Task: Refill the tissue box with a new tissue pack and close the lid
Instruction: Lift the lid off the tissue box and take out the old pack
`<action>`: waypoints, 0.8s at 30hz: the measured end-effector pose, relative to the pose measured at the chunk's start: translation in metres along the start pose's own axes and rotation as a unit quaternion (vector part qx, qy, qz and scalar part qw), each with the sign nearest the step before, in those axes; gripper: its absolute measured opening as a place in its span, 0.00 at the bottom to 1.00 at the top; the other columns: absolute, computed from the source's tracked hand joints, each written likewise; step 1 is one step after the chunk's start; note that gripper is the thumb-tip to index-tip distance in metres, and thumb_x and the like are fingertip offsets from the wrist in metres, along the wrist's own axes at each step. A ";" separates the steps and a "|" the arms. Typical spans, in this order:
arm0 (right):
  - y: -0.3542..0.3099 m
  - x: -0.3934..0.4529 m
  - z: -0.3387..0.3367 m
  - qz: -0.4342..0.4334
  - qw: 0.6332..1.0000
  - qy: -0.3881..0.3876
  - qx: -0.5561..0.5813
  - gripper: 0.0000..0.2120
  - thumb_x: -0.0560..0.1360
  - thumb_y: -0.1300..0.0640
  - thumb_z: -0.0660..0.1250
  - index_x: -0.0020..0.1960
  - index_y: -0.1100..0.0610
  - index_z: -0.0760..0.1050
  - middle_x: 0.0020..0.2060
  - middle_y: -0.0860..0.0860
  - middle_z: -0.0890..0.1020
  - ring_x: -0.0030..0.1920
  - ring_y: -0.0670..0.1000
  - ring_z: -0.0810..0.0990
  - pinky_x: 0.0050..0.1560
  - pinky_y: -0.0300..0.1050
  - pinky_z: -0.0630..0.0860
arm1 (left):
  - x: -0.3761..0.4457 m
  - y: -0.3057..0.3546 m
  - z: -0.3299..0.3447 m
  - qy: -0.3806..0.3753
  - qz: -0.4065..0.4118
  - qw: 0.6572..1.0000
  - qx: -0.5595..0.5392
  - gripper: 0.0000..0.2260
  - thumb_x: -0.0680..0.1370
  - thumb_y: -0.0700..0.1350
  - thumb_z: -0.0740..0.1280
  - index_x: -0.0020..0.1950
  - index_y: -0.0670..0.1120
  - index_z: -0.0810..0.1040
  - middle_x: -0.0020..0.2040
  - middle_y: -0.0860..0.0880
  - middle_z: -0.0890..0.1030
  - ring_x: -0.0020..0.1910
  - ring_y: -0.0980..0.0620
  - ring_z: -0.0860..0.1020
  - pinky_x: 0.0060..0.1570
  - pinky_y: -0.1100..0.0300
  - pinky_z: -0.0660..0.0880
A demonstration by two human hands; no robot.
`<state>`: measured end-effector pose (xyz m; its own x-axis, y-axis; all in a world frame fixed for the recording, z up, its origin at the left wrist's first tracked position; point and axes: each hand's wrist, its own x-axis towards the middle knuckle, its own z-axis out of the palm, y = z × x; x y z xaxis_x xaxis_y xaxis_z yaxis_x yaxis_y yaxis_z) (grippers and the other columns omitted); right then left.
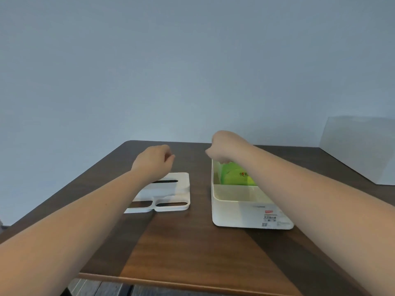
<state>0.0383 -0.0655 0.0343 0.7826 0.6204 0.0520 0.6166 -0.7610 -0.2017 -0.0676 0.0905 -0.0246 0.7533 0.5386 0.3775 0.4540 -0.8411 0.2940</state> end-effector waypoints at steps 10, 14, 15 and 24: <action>0.128 -0.017 -0.021 0.104 0.990 0.093 0.025 0.04 0.73 0.61 0.60 0.39 0.56 0.70 0.37 0.52 0.75 0.41 0.57 0.74 0.33 0.40 0.65 | 0.003 0.098 0.014 -0.036 0.178 0.979 -0.095 0.15 0.75 0.58 0.67 0.58 0.52 0.79 0.45 0.54 0.83 0.53 0.55 0.73 0.50 0.57 0.72; 0.155 -0.025 -0.017 0.145 0.987 0.067 0.008 0.06 0.72 0.59 0.60 0.49 0.53 0.71 0.46 0.52 0.77 0.48 0.57 0.75 0.45 0.46 0.70 | 0.003 0.108 0.021 -0.065 0.226 0.972 0.004 0.23 0.72 0.63 0.67 0.65 0.56 0.75 0.45 0.54 0.84 0.55 0.54 0.72 0.55 0.57 0.70; 0.159 -0.026 -0.015 0.155 0.987 0.048 0.005 0.11 0.71 0.57 0.60 0.53 0.52 0.72 0.50 0.52 0.77 0.51 0.58 0.76 0.48 0.47 0.72 | 0.002 0.110 0.022 -0.076 0.233 0.969 0.017 0.24 0.71 0.63 0.68 0.65 0.56 0.74 0.46 0.54 0.84 0.55 0.55 0.71 0.57 0.56 0.70; 0.182 -0.037 0.002 0.163 0.980 -0.104 -0.040 0.32 0.76 0.48 0.64 0.75 0.58 0.60 0.71 0.56 0.70 0.67 0.58 0.72 0.60 0.48 0.71 | 0.005 0.111 0.034 -0.043 0.226 0.973 -0.025 0.10 0.76 0.50 0.68 0.52 0.47 0.85 0.44 0.54 0.77 0.50 0.51 0.72 0.48 0.58 0.69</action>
<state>0.1214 -0.2261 -0.0058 0.9102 0.3599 -0.2049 0.3472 -0.9328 -0.0964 0.0025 -0.0020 -0.0199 0.9087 0.1061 0.4037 0.0449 -0.9864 0.1581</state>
